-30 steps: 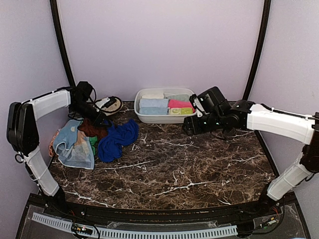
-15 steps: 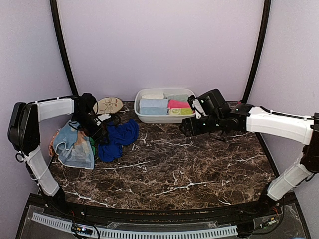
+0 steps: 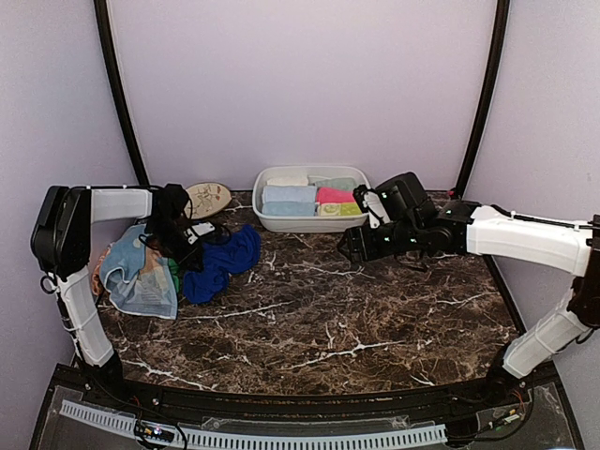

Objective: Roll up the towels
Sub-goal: Pick up the towel from the towel pile, then pass from the left arm to the right

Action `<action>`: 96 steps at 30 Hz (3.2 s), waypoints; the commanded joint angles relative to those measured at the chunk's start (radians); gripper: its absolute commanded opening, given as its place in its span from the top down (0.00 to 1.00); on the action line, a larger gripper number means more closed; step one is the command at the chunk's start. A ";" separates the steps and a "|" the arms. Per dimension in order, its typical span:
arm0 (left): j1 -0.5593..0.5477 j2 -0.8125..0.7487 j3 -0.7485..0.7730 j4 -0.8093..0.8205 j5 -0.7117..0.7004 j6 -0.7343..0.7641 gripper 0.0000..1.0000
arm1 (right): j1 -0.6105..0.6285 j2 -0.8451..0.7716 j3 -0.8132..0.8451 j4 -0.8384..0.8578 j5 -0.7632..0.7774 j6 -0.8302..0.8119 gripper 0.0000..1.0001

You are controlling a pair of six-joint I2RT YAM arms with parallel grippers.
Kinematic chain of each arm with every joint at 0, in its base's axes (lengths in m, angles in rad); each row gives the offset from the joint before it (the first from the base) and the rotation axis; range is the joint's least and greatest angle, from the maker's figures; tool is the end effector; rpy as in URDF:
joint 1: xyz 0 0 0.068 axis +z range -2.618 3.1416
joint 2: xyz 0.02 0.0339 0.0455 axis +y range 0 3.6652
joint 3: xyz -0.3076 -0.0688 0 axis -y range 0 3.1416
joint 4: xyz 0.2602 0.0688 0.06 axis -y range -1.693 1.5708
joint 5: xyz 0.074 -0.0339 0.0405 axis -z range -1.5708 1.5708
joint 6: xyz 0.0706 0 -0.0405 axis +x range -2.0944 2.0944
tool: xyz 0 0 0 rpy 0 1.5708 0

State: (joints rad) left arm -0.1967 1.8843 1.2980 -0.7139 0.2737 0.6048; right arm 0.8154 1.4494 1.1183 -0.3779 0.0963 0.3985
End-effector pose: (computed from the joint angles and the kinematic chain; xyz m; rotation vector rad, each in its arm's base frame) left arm 0.3913 -0.0974 0.1753 1.1436 2.5642 -0.3011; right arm 0.2503 0.2558 0.2971 -0.4319 2.2913 0.5189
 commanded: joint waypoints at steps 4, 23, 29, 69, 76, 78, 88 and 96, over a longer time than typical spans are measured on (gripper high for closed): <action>-0.089 -0.063 0.135 -0.127 0.109 -0.008 1.00 | -0.002 -0.019 0.003 0.051 -0.017 -0.004 0.27; -0.402 -0.027 1.073 -0.487 0.216 0.011 1.00 | -0.118 -0.053 0.084 0.060 -0.036 -0.118 0.24; -0.466 -0.075 1.046 -0.423 0.168 0.049 1.00 | -0.133 -0.077 0.077 0.079 -0.143 -0.179 0.13; -0.425 -0.340 0.382 -0.199 0.050 0.000 1.00 | 0.185 0.491 0.083 0.620 -0.060 -0.084 0.23; -0.425 -0.334 0.426 -0.228 0.056 -0.016 1.00 | 0.184 0.527 0.117 0.660 -0.040 -0.064 0.47; -0.425 -0.337 0.427 -0.234 0.059 -0.018 1.00 | 0.180 0.502 0.085 0.684 -0.020 -0.064 0.55; -0.425 -0.336 0.374 -0.201 0.050 -0.025 1.00 | 0.127 0.284 -0.058 0.646 0.038 -0.109 1.00; -0.425 -0.273 0.320 -0.103 -0.023 -0.023 0.31 | 0.001 0.068 -0.155 0.399 0.143 -0.134 1.00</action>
State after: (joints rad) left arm -0.6205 1.5848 1.6257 -0.8692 0.2745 0.5888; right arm 0.8814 1.6157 1.0183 0.1551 0.1535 0.2852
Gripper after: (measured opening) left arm 0.377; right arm 0.009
